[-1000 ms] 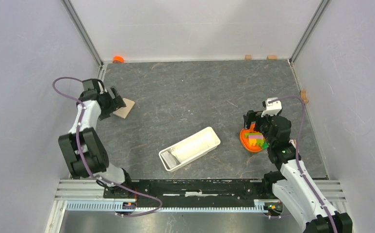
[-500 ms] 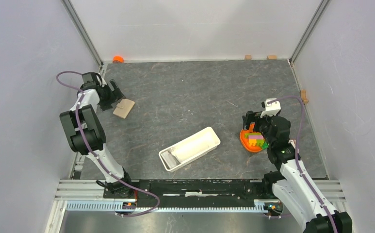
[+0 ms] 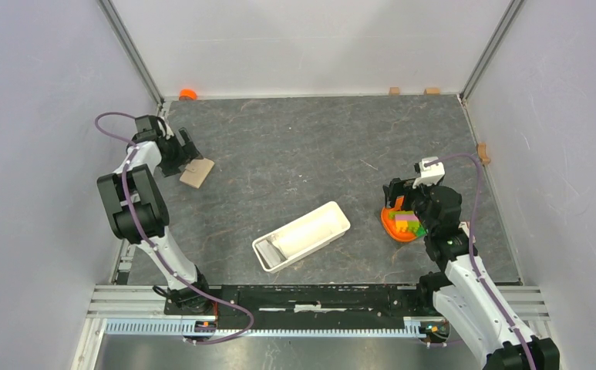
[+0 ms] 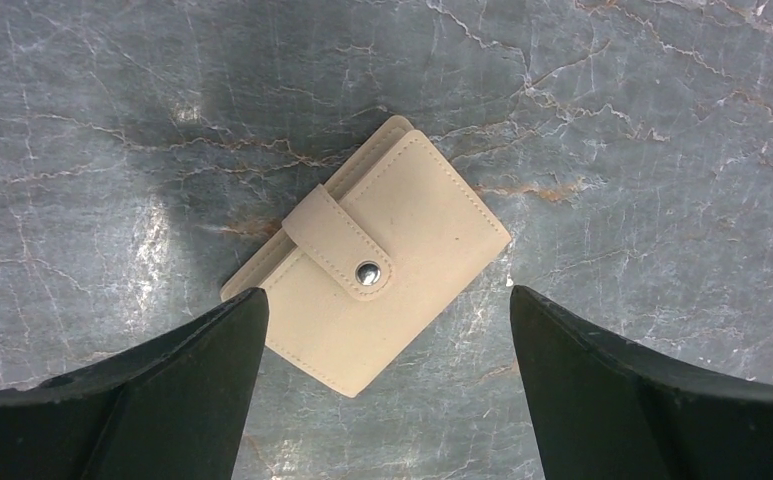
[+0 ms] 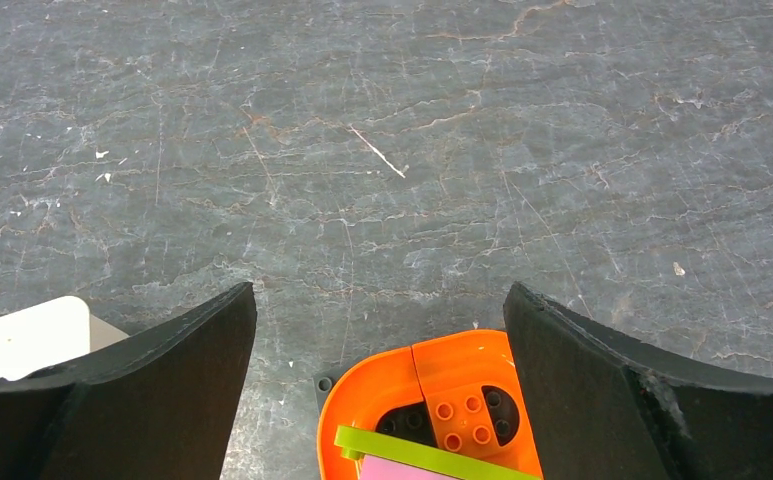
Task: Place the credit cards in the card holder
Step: Open the card holder at the center of the board.
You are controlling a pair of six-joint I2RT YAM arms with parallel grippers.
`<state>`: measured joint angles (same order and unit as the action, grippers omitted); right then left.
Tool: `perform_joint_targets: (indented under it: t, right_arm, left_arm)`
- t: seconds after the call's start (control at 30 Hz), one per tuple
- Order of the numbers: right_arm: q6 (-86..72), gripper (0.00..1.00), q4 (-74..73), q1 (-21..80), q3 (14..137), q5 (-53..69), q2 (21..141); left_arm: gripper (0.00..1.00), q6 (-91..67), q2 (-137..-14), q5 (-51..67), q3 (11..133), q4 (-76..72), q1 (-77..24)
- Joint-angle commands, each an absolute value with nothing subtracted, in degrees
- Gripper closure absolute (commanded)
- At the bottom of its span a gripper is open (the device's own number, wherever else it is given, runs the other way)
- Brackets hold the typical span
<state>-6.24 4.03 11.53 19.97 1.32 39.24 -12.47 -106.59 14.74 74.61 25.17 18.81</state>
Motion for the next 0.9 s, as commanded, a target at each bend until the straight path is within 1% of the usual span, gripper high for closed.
perform_joint_targets:
  t: [0.0,0.37,0.7,0.87]
  right_arm:
    - [-6.7,0.02,6.2,11.7,19.9,2.3,38.6]
    - [-6.5,0.02,6.2,11.7,20.0,2.9,39.1]
    - [-6.6,0.02,6.4,11.7,19.8,2.9,39.0]
    - [-6.7,0.02,6.8,11.7,19.6,3.1,39.7]
  left_arm:
    - [0.04,-10.2,-107.4,12.3,74.4,24.2,17.8]
    - [0.02,-10.3,-112.0,10.8,76.2,26.2,15.8]
    - [0.00,-9.8,-112.2,8.8,78.2,30.9,5.1]
    - [0.00,-10.9,-110.2,4.5,78.7,32.1,4.4]
